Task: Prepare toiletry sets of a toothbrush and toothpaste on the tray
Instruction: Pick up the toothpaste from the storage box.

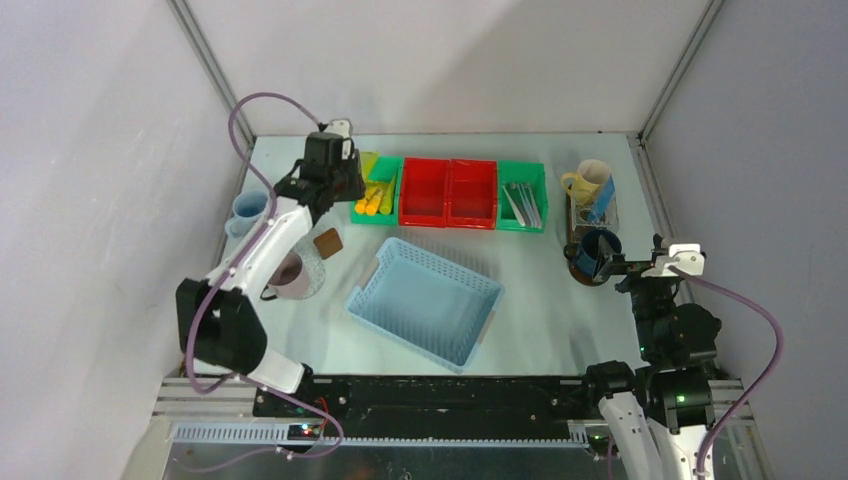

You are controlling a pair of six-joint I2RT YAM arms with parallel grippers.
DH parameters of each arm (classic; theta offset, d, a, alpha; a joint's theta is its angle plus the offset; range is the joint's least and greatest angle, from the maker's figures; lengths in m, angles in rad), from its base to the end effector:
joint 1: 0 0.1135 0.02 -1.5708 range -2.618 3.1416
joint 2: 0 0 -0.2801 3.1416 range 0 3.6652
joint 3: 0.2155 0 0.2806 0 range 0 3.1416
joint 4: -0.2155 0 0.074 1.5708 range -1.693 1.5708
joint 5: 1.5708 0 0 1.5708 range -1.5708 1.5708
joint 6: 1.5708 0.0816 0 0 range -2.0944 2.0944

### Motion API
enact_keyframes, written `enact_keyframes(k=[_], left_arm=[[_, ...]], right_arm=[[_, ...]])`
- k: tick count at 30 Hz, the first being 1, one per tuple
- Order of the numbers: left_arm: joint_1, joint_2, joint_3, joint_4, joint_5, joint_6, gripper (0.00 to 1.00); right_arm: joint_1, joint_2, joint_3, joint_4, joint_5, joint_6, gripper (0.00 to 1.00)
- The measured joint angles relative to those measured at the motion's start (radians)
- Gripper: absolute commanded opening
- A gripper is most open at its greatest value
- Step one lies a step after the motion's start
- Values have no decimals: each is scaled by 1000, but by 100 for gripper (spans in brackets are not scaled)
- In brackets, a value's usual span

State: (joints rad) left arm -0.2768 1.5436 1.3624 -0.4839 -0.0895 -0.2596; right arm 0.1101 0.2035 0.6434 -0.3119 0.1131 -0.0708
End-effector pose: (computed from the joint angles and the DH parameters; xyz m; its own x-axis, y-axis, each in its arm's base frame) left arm 0.4012 -0.1064 0.3073 -0.6263 -0.0879 -0.7747 0.0453 0.9878 -0.1487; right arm 0.1222 0.0042 0.3609 0.1264 -0.0567 -0.9904 0.0111 0.9984 -0.0558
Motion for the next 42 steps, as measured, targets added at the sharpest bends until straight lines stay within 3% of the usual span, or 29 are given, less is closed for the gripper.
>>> enact_keyframes(k=[8,19,32,42], left_arm=[[-154,-267,-276,201,-37,106,0],[-433,-525,-521,488,-118,317,0],[-775,-588,-657,732,-191,464,1],[-885,-595,-664,867,-222,503,1]], right_arm=[[0,79,50,9,-129,106,90],[37,223,53,56,-335,336,91],[242,404,53,278,-462,592,90],[364,530,53,474,-452,717,81]])
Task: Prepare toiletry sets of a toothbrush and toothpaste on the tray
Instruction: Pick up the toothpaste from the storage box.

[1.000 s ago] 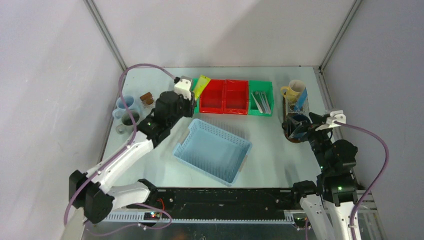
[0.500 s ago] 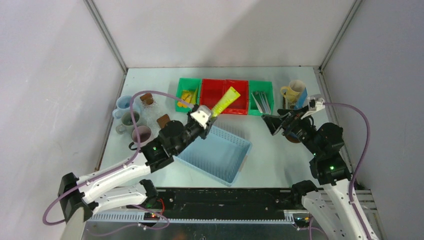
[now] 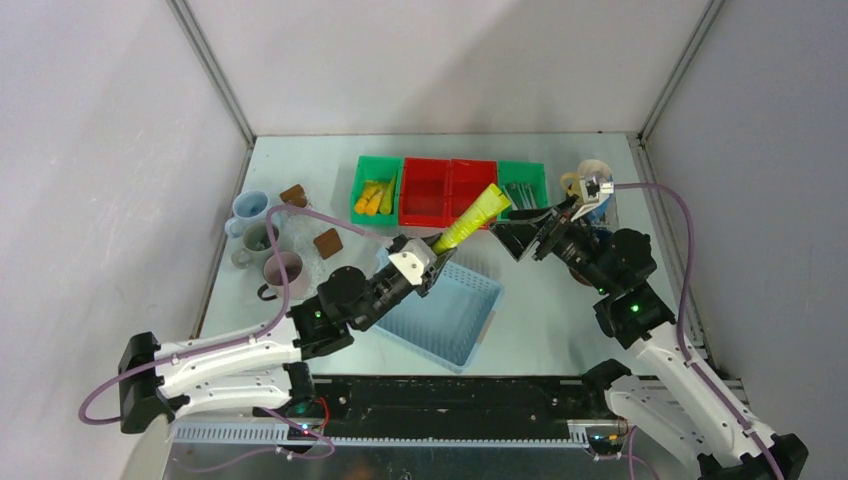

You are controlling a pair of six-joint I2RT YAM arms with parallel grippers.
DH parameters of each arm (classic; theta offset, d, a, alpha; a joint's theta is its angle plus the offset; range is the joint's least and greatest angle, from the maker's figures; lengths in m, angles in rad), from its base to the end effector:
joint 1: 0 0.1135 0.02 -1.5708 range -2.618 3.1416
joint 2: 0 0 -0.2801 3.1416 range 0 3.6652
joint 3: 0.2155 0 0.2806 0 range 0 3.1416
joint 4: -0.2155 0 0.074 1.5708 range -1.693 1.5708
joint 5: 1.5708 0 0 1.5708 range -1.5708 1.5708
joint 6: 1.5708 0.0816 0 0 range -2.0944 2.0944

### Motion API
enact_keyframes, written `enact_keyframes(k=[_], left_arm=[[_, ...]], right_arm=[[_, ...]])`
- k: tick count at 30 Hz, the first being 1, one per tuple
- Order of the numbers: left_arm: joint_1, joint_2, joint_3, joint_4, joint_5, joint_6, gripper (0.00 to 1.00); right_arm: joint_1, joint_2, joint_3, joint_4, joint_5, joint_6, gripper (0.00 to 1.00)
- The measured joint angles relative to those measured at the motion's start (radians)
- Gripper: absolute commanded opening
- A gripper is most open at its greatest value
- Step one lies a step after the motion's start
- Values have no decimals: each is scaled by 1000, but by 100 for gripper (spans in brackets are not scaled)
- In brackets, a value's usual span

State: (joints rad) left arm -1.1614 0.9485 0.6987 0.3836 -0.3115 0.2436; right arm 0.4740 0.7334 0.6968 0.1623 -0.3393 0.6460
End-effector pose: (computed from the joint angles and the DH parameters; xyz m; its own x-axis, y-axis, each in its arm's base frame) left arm 0.1374 -0.2538 0.3517 0.2330 0.0398 -0.9717 0.7173 0.6676 0.1994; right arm 0.1992 0.1327 0.3699 -0.3469 0.4601 -0.8173 -0.6454 0.5152 0.5639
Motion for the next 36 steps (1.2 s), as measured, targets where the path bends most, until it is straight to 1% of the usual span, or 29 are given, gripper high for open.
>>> enact_keyframes(k=[6,11,17,23,24,27,29,30,31,32,33,34,35,36], left_arm=[[-23,1,0,43,0,3,1],[-33,11,0,69,0,3,1],[-39,31,0,79,0,3,1],[-46,39,0,91,0,3,1],[-48,41,0,95,0,3,1],[-54,45,0,108,1,3,1],[-56,46,0,109,4,3,1],[-56,47,0,108,4,3,1],[-56,47,0,108,5,4,2],[-56,47,0,108,5,4,2],[-56,47,0,108,6,3,3],[-56,47,0,109,8,3,5],[-56,47,0,110,10,3,11],[-56,47,0,112,12,3,20]], right_arm=[[6,19,0,77,14,56,74],[8,27,0,117,14,81,62],[8,36,0,163,13,117,55],[8,37,0,192,14,137,44],[8,37,0,194,15,139,40],[8,37,0,199,16,145,33],[8,36,0,200,18,148,24],[8,35,0,201,18,150,17],[8,34,0,201,18,151,12],[9,33,0,202,18,149,3],[9,31,0,204,18,155,0],[9,28,0,204,18,160,0],[9,23,0,202,19,161,0],[9,21,0,202,18,160,0]])
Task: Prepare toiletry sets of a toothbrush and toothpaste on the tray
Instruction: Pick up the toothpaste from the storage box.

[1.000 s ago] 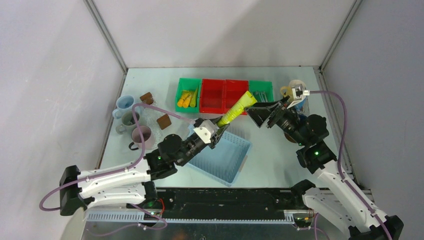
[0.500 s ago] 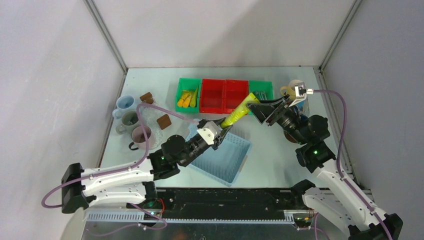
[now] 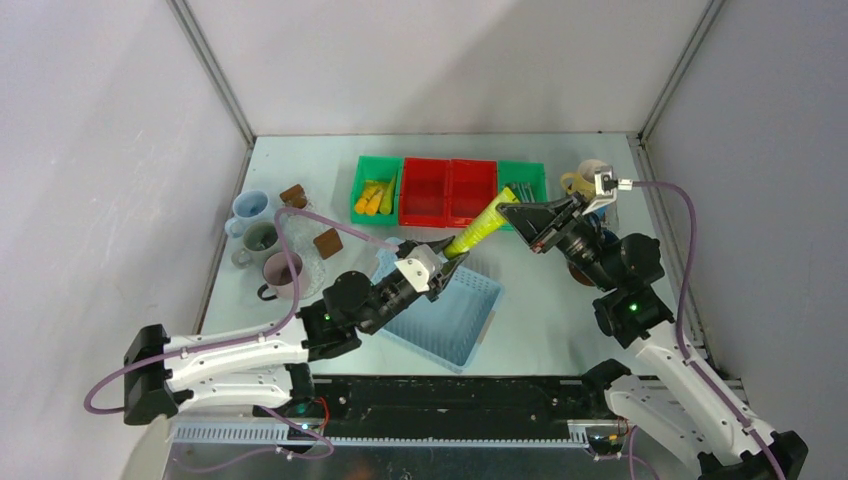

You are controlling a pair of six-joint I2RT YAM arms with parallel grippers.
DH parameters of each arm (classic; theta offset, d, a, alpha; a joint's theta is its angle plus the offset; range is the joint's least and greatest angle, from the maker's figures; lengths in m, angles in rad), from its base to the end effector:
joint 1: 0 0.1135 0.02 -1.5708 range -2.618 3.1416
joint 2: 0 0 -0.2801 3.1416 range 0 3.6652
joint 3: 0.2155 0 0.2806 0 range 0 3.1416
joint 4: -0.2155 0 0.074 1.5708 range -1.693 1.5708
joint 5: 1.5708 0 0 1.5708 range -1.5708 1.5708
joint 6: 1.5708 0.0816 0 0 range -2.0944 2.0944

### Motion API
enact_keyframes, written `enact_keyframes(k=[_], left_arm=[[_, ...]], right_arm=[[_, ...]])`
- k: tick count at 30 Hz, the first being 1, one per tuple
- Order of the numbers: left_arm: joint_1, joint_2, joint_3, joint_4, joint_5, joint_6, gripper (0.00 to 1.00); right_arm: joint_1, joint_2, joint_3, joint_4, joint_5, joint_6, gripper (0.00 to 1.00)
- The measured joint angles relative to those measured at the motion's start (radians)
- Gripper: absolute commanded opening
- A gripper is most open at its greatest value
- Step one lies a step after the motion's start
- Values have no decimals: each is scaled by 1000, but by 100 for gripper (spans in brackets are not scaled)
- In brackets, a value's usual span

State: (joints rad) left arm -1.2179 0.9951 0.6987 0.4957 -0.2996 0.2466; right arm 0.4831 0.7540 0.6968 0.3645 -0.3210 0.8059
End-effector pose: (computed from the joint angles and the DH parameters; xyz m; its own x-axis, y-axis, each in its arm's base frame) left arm 0.1250 -0.2696 0.3559 0.2608 -0.0333 -0.9648 0.7558 0.6288 0.1826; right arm 0.1981 0.1330 0.3953 -0.3247 0.6028 -0.7289 -0.6829 0.3838 0.6216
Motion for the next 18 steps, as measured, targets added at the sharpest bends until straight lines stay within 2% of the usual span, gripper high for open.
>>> enact_keyframes(k=[1,4,8,14,18], left_arm=[[-1,0,0,3,1,0,25],[-3,0,0,5,7,-2,47],[-4,-2,0,3,-4,-1,69],[-4,-27,0,-41,-73,-1,92],[6,-61,0,-90,-121,-2,99]], right_arm=[[0,-3,0,-2,0,-1,0],[-3,-15,0,-10,-2,-10,0],[-24,-45,0,-58,14,-72,0],[-92,-114,0,-158,72,-214,0],[-163,-155,0,-210,107,-308,0]])
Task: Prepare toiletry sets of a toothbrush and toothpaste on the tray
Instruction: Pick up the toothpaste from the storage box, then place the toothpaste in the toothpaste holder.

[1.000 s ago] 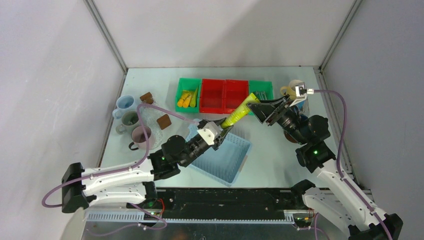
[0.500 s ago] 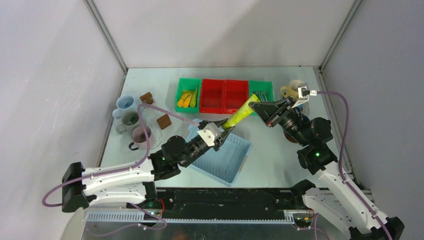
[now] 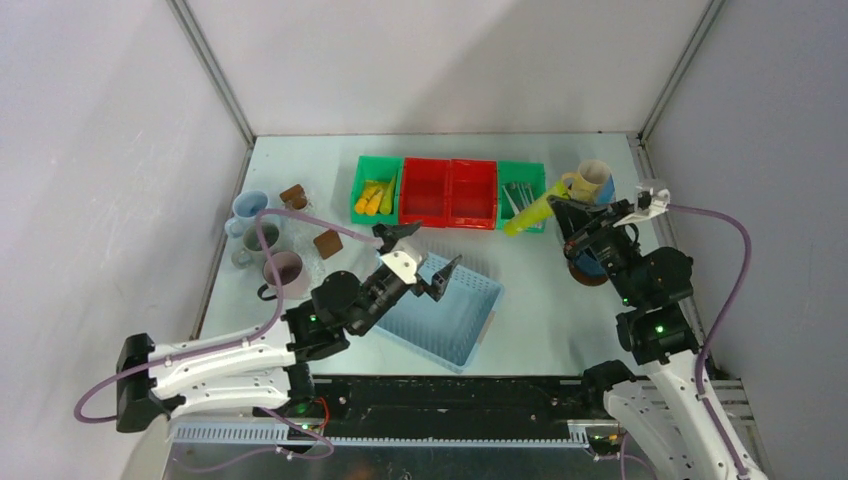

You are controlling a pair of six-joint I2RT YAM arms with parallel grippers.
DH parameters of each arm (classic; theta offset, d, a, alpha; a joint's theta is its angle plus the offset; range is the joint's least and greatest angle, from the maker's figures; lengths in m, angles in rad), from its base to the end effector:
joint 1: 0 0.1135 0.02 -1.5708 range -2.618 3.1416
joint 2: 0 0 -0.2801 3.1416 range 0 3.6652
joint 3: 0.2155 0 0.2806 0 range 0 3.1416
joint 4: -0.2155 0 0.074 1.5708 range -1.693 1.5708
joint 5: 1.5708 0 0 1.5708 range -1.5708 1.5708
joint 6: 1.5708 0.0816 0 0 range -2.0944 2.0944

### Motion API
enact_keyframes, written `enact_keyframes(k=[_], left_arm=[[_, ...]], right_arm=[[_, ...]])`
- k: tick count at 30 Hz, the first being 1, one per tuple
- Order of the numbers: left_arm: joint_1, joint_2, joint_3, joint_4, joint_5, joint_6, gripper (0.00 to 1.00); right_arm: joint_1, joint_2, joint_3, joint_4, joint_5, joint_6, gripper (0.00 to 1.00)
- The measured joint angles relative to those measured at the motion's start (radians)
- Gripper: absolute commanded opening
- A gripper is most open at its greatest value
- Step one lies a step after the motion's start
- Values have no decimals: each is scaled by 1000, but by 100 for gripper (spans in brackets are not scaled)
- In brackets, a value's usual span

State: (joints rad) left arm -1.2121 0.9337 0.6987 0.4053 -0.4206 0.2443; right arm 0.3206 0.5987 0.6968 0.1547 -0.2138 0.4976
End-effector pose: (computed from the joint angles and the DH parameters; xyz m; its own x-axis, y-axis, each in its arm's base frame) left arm 0.1296 -0.2507 0.3583 0.2303 0.0147 -0.9730 0.6779 0.7149 0.1712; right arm 0.1885 0.0808 0.3964 -0.0315 0.4811 -0.8761 -0.5552 0.7205 0.4155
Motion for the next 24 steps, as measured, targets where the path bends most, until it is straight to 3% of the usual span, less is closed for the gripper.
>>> enact_keyframes(k=[5,14,24], left_arm=[[77,-68,0,-90,-34,-37,99],[326,-193,12,-303,-77,-126,98],[560,-303,11,-440,-93,-162,98]], right_arm=[[-94,-32,0,-56,80,-144,0],[-209,-3,0,-92,266,-378,0],[-391,114,-73,40,354,-447,0]])
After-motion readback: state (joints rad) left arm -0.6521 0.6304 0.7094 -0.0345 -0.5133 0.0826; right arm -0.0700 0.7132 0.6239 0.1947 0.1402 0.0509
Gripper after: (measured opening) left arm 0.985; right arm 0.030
